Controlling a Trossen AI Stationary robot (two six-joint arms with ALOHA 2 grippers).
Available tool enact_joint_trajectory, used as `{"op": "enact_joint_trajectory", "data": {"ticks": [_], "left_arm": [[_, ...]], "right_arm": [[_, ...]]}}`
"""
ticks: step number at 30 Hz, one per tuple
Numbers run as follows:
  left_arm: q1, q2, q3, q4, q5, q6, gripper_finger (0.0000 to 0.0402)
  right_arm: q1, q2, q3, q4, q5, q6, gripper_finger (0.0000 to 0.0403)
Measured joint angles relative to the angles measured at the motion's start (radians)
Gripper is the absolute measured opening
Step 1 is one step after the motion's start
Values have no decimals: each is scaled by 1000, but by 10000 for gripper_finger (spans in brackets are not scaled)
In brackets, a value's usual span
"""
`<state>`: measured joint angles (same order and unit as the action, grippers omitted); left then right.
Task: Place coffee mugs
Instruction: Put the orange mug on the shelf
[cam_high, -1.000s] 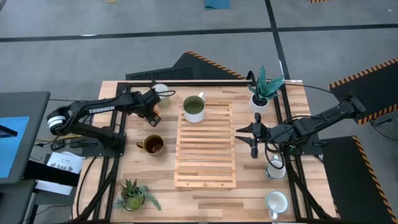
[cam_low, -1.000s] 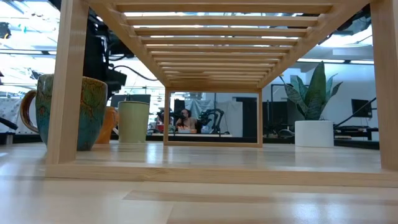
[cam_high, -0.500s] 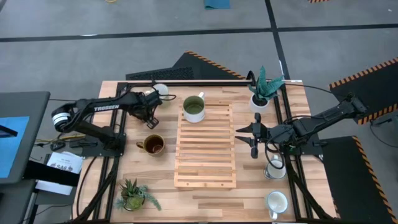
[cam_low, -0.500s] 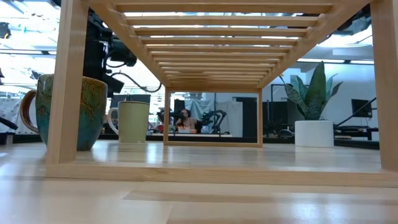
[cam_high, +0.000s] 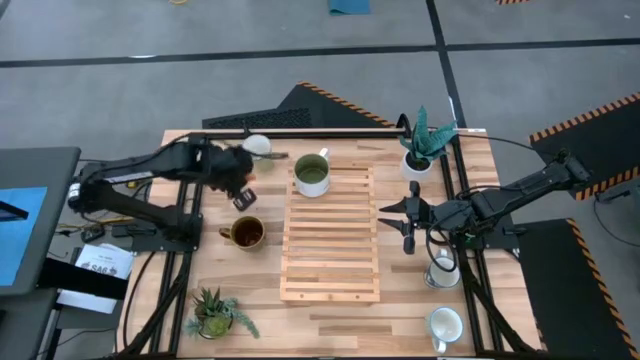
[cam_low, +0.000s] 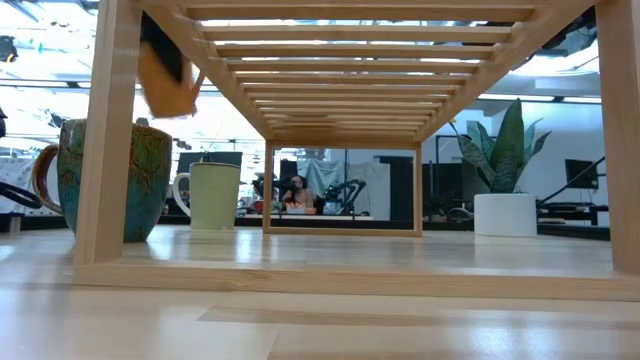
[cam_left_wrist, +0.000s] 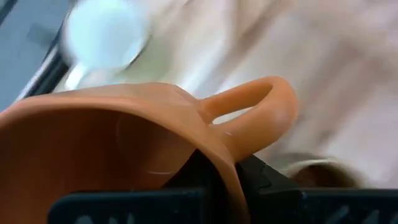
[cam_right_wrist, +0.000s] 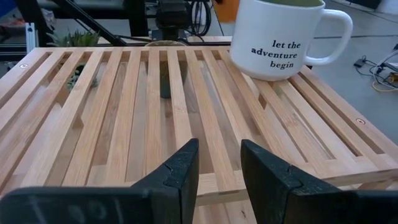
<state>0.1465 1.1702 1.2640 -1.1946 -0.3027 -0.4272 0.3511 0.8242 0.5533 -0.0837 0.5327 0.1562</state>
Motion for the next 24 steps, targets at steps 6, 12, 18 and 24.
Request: {"op": "enact_joint_trajectory", "data": {"ticks": [6,12,18,24], "left_arm": [[-340,104,187,-30,-73,-99,3],[-528,310,367,-17,-143,-66,3],[-514,538,618,-17,-163,79,5],[-441,720,928,56,-138,333,5]], "right_arm": [[0,0,0,2,0,0,143],[0,0,0,3,0,1,143],[0,0,0,13,0,3,143],[0,0,0,12,0,3,143]]}}
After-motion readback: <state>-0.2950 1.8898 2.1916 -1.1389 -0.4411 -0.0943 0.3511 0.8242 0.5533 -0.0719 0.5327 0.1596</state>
